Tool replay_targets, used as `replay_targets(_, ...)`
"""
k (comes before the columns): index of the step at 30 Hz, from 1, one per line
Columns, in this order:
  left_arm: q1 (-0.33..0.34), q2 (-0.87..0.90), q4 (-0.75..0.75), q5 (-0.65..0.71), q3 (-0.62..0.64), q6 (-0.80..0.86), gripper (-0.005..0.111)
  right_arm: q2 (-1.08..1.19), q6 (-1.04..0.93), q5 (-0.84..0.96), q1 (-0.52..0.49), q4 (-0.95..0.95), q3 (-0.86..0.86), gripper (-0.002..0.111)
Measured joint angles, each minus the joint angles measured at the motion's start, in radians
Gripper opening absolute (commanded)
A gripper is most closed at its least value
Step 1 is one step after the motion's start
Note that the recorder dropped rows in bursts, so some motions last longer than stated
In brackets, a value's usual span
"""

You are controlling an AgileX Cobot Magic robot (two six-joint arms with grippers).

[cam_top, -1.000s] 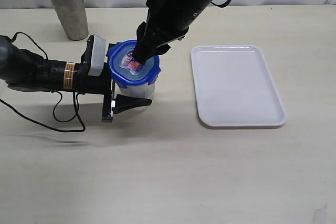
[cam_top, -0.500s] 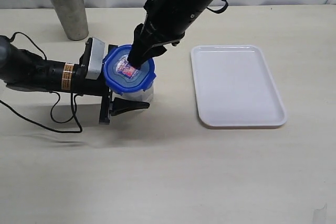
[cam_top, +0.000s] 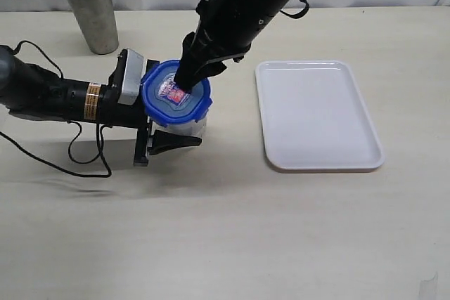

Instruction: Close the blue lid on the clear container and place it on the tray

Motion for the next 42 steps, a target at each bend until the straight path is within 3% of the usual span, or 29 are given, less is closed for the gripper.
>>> replay_targets(8, 0.01, -0.034, 0.039, 0.035, 0.0, -0.108, 0.0, -0.113, -0.048, 0.018, 0.0, -0.14, 0.017, 0.04)
replay_targets(14, 0.01, -0.114, 0.182, 0.05, 0.0, -0.123, 0.0, -0.209, -0.191, -0.01, 0.008, -0.024, 0.017, 0.04)
replay_targets(18, -0.015, -0.125, 0.233, 0.122, 0.0, -0.101, 0.0, -0.215, -0.28, -0.047, 0.052, -0.062, 0.017, 0.04)
replay_targets(22, -0.061, -0.13, 0.24, 0.178, 0.0, -0.068, 0.0, -0.215, -0.347, -0.051, 0.138, -0.2, 0.017, 0.04)
replay_targets(28, -0.071, -0.132, 0.242, 0.183, 0.0, -0.038, 0.0, -0.186, -0.363, -0.043, 0.227, -0.442, 0.017, 0.04)
replay_targets(42, -0.071, -0.132, 0.242, 0.191, 0.0, -0.032, 0.0, -0.084, -0.501, -0.007, 0.259, -0.496, 0.017, 0.04)
